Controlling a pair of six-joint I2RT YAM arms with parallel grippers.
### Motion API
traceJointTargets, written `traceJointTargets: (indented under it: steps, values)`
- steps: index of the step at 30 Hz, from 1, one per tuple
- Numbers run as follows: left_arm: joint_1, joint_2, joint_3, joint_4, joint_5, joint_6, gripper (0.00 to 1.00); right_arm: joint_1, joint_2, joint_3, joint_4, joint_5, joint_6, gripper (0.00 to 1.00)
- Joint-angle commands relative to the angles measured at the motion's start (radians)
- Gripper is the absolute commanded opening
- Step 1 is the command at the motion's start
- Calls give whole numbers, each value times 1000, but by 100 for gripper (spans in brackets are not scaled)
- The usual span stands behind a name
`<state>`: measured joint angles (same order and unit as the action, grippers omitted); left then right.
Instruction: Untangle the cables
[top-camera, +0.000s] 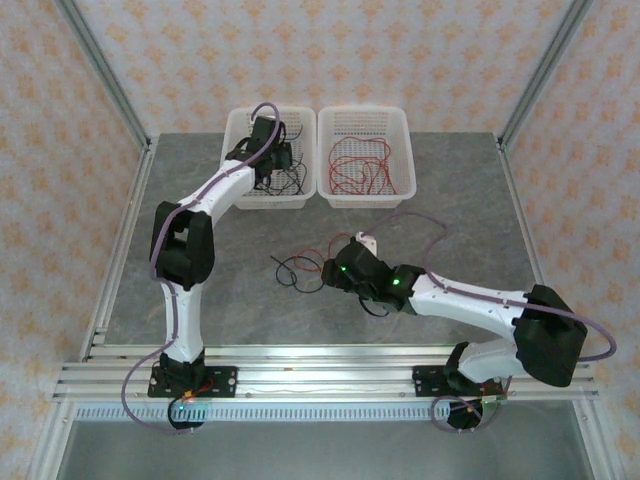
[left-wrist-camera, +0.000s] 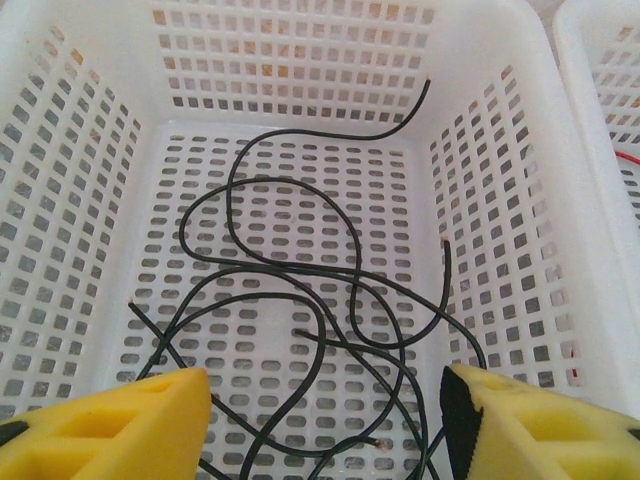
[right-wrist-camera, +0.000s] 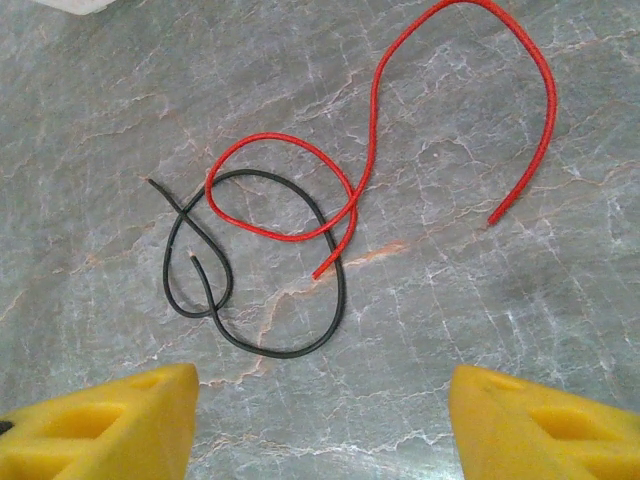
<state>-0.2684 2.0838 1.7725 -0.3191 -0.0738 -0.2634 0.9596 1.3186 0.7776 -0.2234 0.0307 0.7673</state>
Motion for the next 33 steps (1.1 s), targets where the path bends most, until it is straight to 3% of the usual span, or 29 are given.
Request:
traceJointTargets:
  steps: [1, 9, 17, 25, 33]
  values:
    - [-4, -133, 9, -60, -10, -3, 65, 6, 21, -1, -21, 49, 23, 67]
    - [-75, -387, -132, -85, -90, -37, 65, 6, 96, 47, -23, 38, -1, 65]
    - [-149, -711, -460, -52, -97, -134, 66, -1, 195, 144, -129, 147, -4, 63]
    - [-171, -956, -685, -90, -76, -198, 66, -111, 242, 140, -160, 188, -50, 62]
    - [-186, -1065, -830, -99, -3, -249, 65, -191, 339, 160, -84, 137, -112, 59]
